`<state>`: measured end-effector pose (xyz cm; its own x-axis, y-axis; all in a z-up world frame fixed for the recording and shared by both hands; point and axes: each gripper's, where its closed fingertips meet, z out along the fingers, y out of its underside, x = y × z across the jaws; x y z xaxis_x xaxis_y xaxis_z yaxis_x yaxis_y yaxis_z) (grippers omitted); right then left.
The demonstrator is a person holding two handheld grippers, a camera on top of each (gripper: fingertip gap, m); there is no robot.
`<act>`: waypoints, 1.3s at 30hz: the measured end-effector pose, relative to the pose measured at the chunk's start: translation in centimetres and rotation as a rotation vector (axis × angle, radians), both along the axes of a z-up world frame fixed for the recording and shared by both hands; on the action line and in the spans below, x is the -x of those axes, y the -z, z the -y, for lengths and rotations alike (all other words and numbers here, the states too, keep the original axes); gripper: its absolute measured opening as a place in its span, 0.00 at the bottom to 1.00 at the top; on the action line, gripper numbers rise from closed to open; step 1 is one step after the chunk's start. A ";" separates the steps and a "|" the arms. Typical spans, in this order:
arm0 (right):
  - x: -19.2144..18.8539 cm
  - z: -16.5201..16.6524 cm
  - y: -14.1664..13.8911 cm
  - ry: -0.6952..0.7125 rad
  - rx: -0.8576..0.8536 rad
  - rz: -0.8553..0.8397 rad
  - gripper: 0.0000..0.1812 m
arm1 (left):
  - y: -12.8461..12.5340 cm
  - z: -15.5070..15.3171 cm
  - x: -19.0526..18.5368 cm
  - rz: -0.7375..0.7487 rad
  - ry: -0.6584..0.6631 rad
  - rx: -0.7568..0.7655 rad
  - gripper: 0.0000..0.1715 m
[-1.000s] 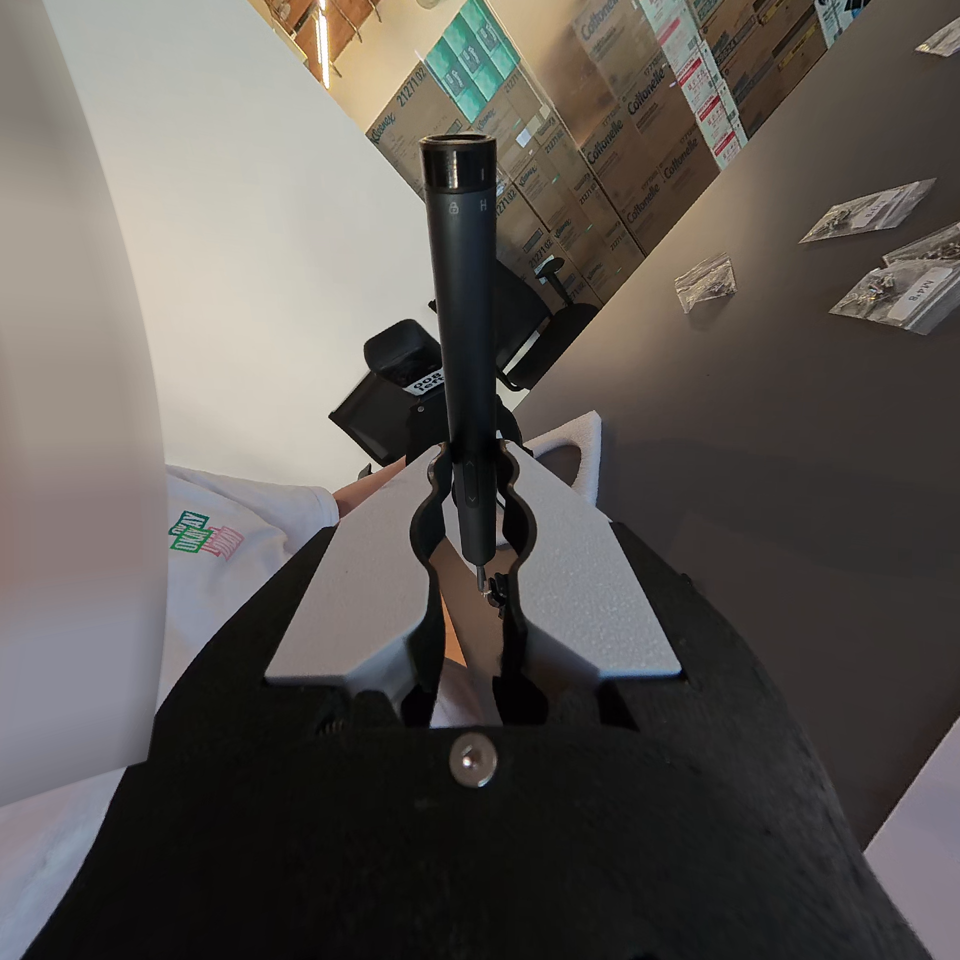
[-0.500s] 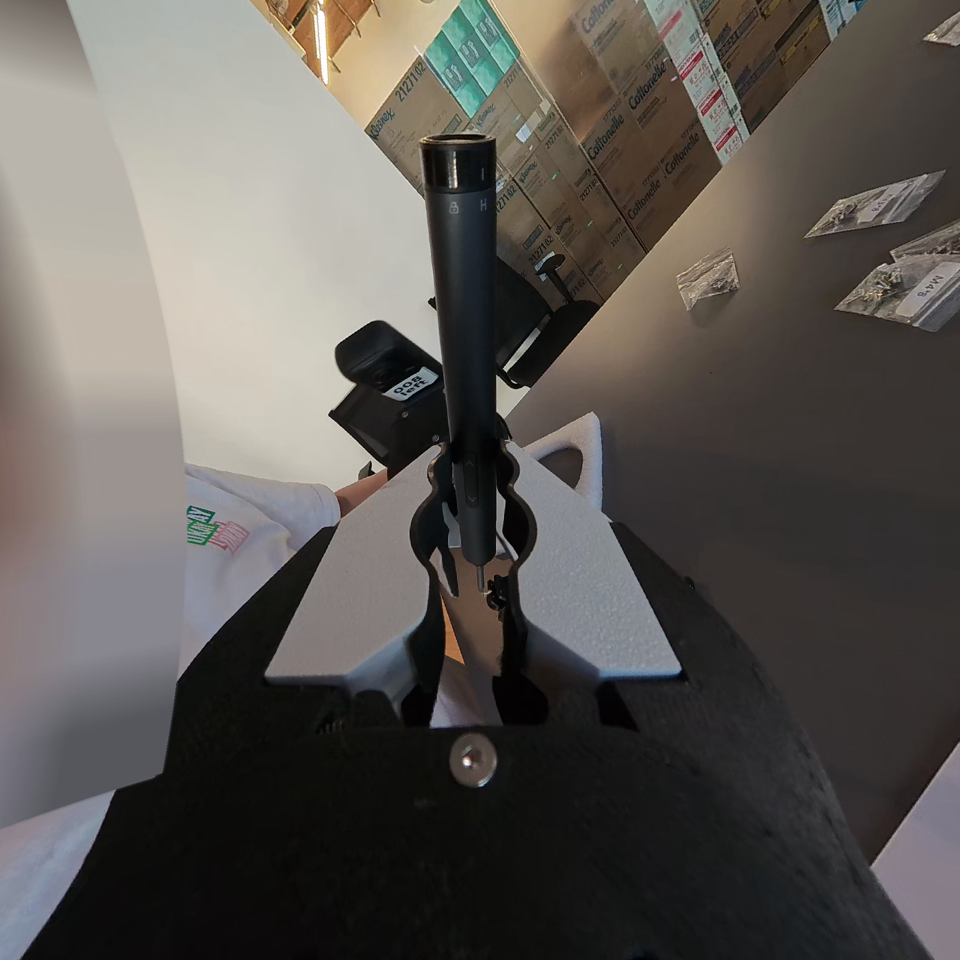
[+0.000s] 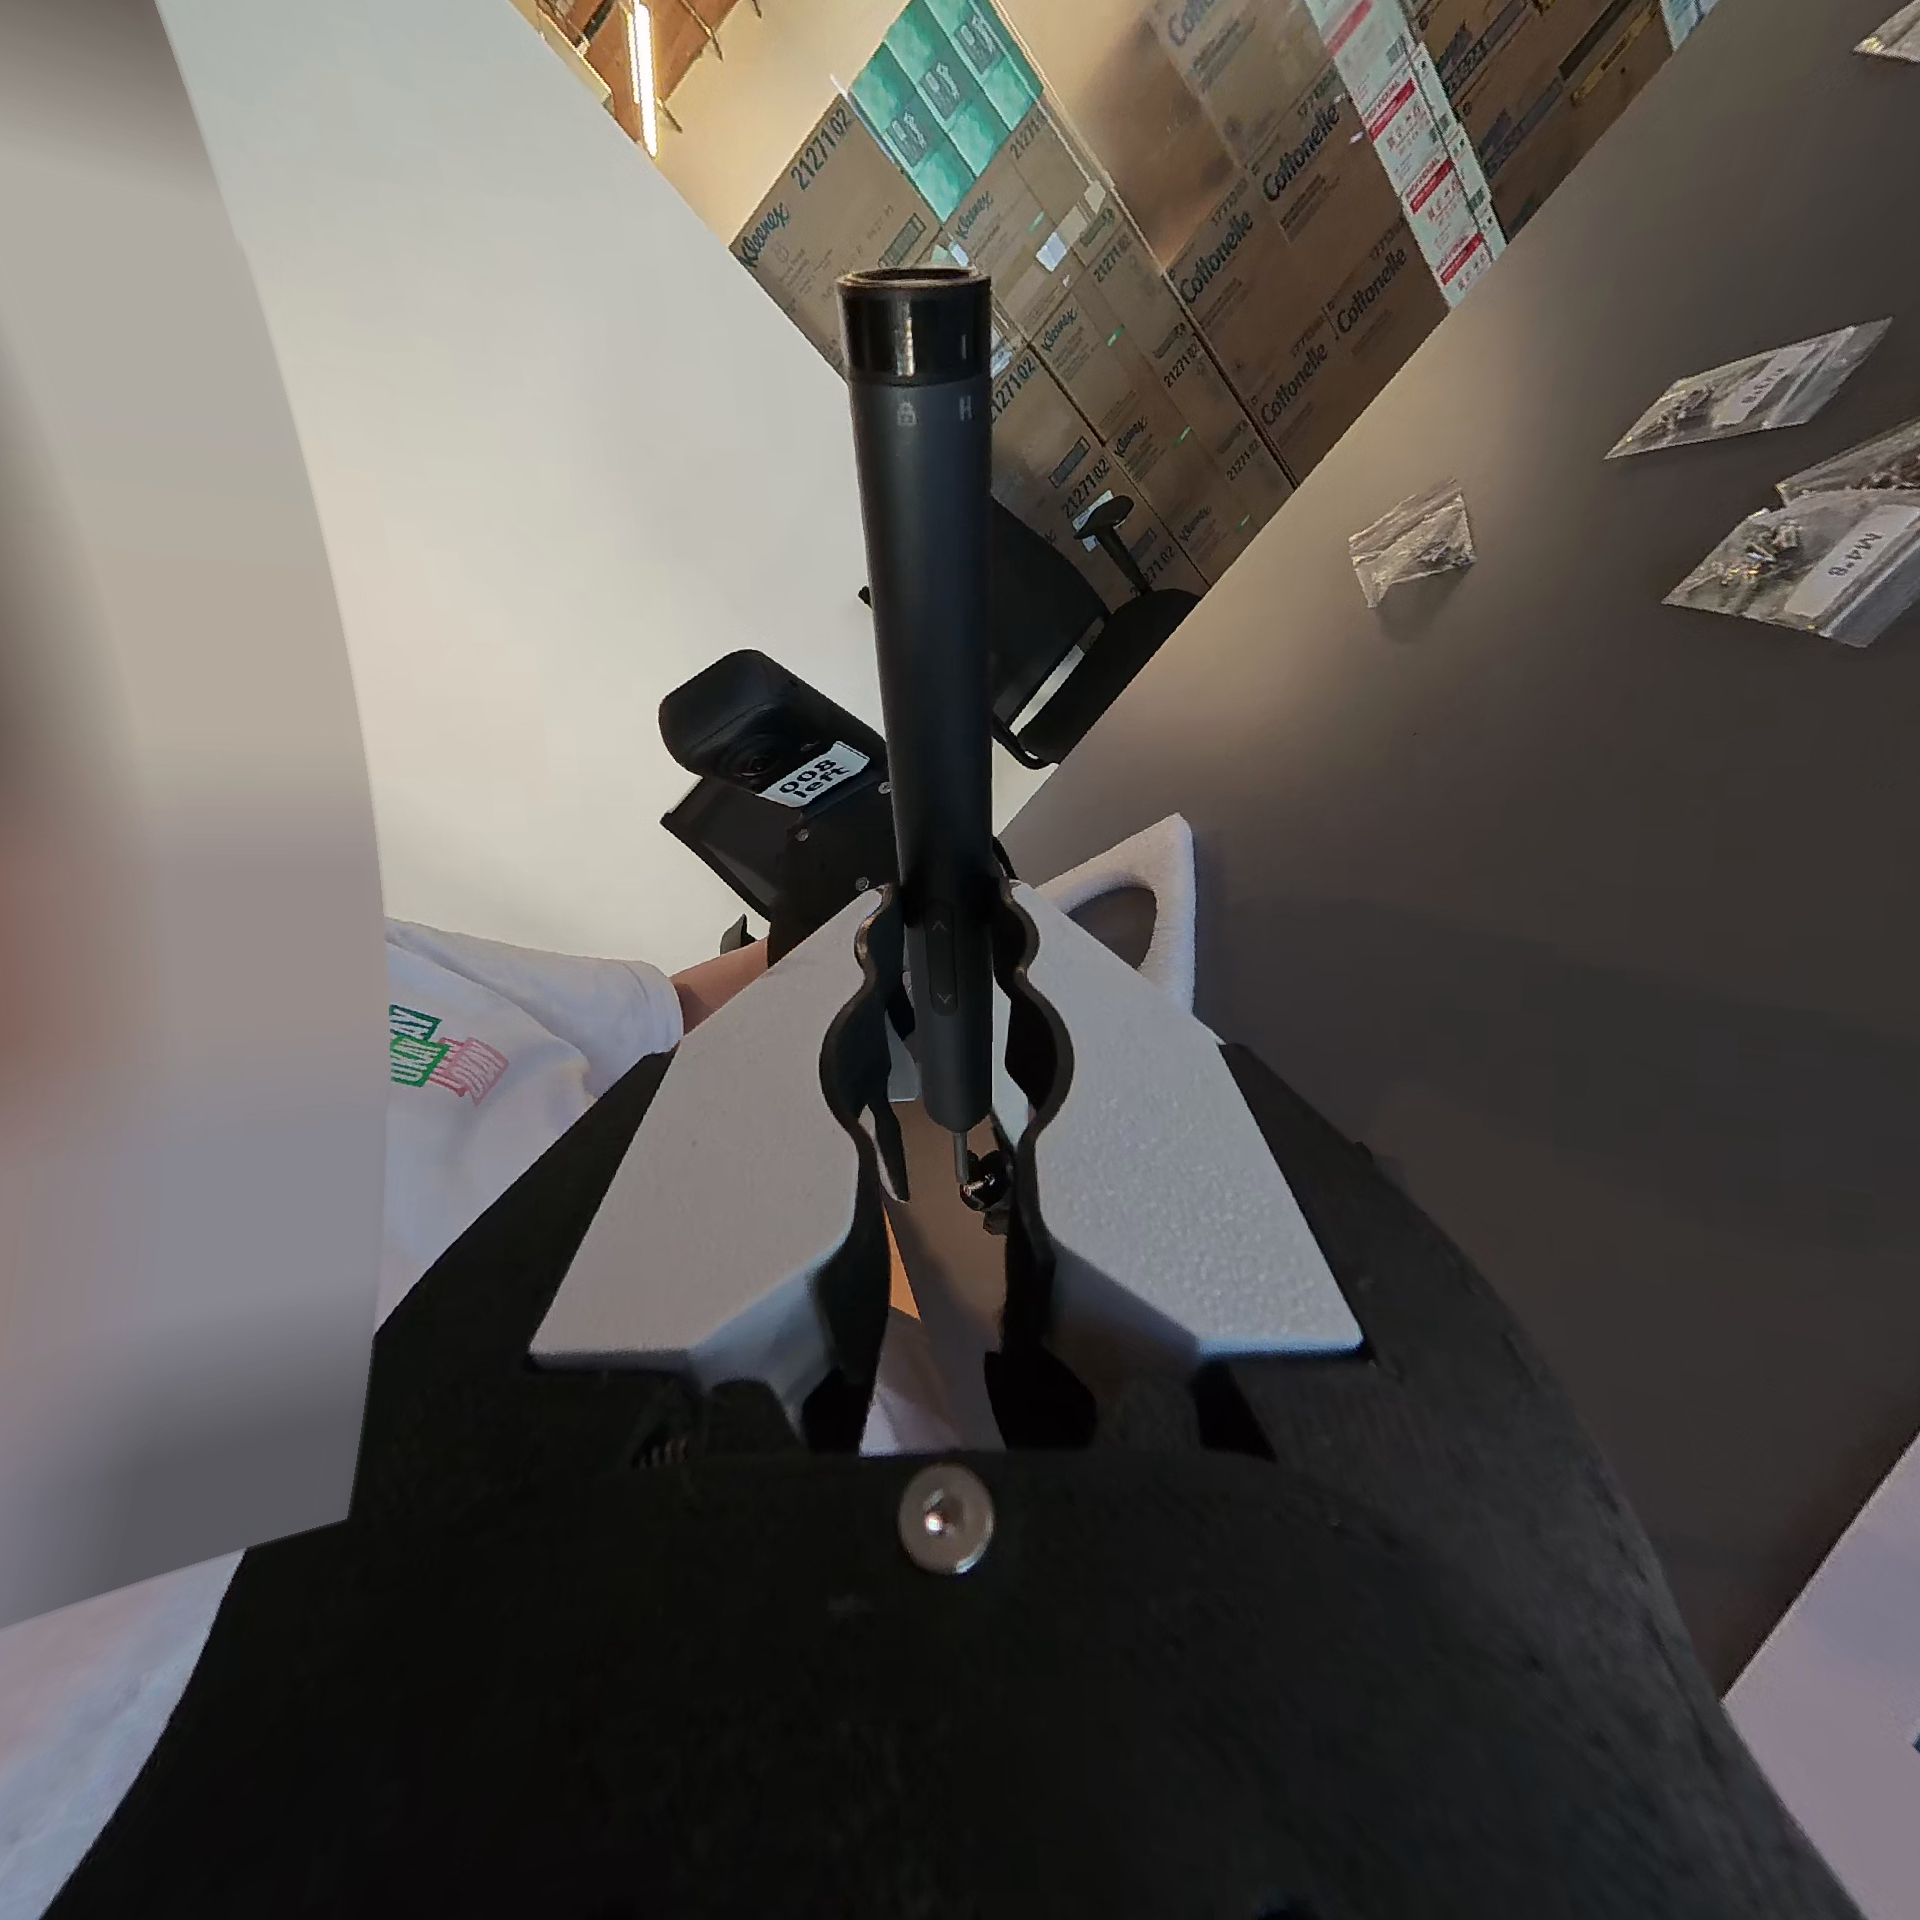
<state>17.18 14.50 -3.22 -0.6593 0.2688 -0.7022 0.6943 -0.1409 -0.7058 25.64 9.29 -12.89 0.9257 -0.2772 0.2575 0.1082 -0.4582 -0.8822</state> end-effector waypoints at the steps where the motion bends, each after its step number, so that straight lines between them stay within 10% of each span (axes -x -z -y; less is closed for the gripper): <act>1: 0.0 0.0 0.0 0.000 0.000 0.001 0.08 | -0.1 0.0 -0.1 0.005 0.001 -0.010 0.21; 39: 0.6 -0.4 0.4 -0.018 0.017 0.017 0.08 | -0.9 0.6 -0.1 0.102 -0.020 -0.032 0.24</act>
